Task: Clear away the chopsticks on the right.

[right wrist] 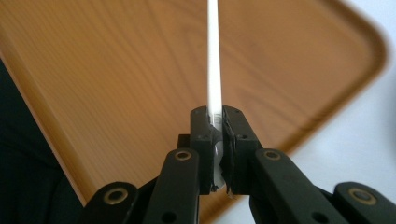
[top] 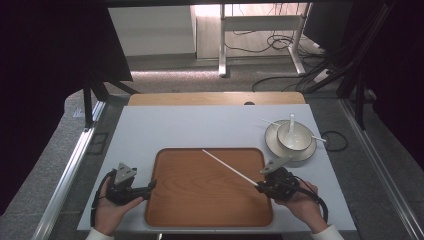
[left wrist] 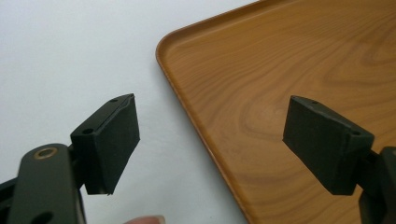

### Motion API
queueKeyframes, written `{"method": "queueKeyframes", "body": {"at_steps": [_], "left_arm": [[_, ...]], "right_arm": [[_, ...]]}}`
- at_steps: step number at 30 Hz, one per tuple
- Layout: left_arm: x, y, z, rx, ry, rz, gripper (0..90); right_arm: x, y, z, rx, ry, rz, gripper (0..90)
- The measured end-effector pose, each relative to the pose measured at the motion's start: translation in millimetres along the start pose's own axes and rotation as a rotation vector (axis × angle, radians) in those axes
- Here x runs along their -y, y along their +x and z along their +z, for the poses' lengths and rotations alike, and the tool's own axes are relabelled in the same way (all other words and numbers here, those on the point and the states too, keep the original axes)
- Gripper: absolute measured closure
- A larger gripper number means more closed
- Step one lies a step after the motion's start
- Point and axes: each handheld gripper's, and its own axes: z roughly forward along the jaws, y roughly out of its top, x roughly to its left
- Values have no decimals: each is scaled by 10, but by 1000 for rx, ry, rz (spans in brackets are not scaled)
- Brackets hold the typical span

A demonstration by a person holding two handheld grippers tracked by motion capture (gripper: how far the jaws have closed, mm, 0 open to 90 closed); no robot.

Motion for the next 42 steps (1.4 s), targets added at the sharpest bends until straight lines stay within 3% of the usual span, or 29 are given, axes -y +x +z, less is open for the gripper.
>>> {"method": "queueKeyframes", "body": {"at_steps": [4, 11, 21, 42], "left_arm": [[18, 12, -16, -6, 1, -8, 181], [25, 8, -10, -4, 5, -5, 181], [31, 8, 2, -6, 10, -5, 180], [37, 2, 15, -4, 15, -1, 181]], "right_arm": [[13, 102, 163, 0, 58, 24, 839], [99, 149, 252, 27, 102, 73, 836], [169, 215, 266, 41, 122, 45, 828], [202, 222, 264, 57, 151, 14, 826]]}}
